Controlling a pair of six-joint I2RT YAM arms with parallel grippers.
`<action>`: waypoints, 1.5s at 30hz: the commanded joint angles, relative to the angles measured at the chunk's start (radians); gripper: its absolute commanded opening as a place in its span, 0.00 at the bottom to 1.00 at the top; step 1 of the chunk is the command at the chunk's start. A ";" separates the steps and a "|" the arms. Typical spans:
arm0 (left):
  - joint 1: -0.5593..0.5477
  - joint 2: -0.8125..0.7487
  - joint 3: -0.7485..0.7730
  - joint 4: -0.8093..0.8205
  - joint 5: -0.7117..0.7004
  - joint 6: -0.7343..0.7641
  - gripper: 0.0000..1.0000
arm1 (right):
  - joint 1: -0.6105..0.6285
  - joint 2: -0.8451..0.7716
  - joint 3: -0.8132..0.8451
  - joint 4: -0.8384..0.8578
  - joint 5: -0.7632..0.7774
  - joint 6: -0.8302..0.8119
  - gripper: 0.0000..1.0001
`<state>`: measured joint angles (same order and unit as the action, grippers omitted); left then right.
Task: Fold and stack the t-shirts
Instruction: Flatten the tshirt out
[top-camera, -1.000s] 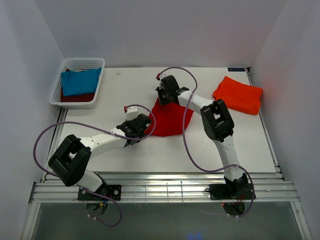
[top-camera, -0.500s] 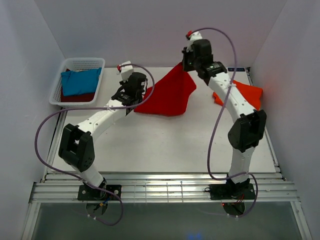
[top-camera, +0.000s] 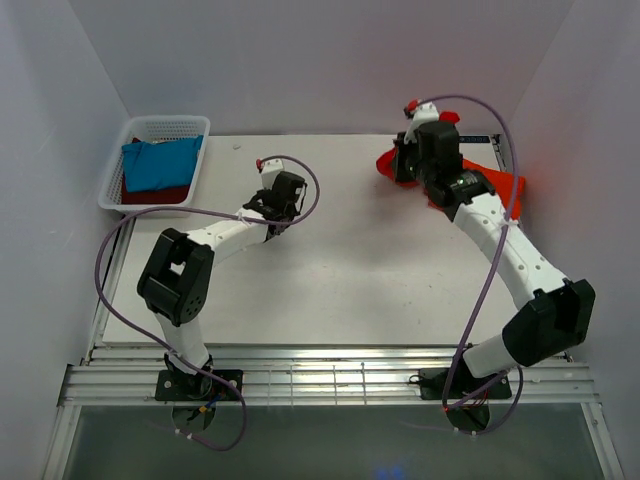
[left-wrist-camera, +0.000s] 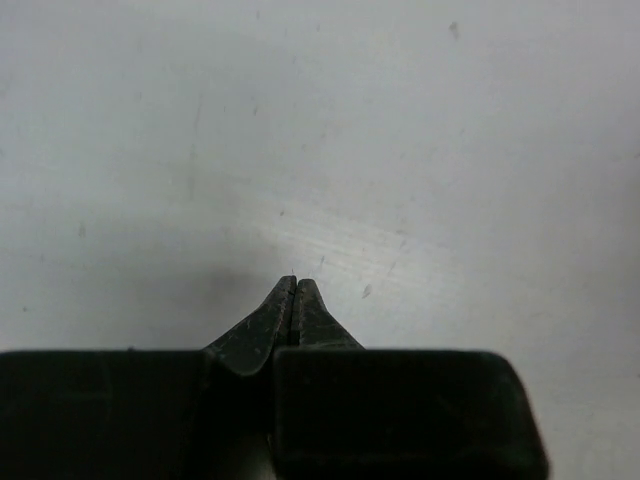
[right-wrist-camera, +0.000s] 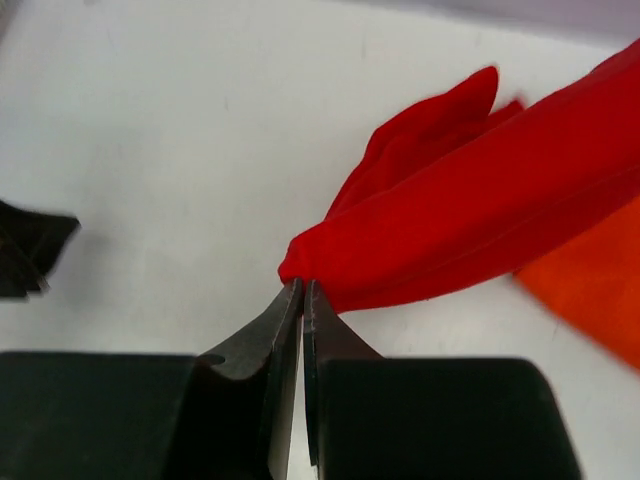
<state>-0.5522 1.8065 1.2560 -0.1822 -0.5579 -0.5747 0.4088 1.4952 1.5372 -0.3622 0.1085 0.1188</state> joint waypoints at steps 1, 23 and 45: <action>-0.008 -0.062 -0.070 0.001 0.036 -0.066 0.04 | 0.065 -0.119 -0.265 0.032 0.029 0.100 0.08; -0.006 -0.187 -0.242 -0.026 0.013 -0.086 0.03 | 0.666 0.085 -0.374 0.089 0.183 0.351 0.08; -0.310 -0.131 -0.311 0.047 0.183 -0.246 0.00 | 0.309 0.189 -0.304 0.184 0.267 0.096 0.68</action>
<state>-0.8242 1.6558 0.9413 -0.1501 -0.4183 -0.7765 0.7326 1.6032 1.1675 -0.2405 0.4053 0.2920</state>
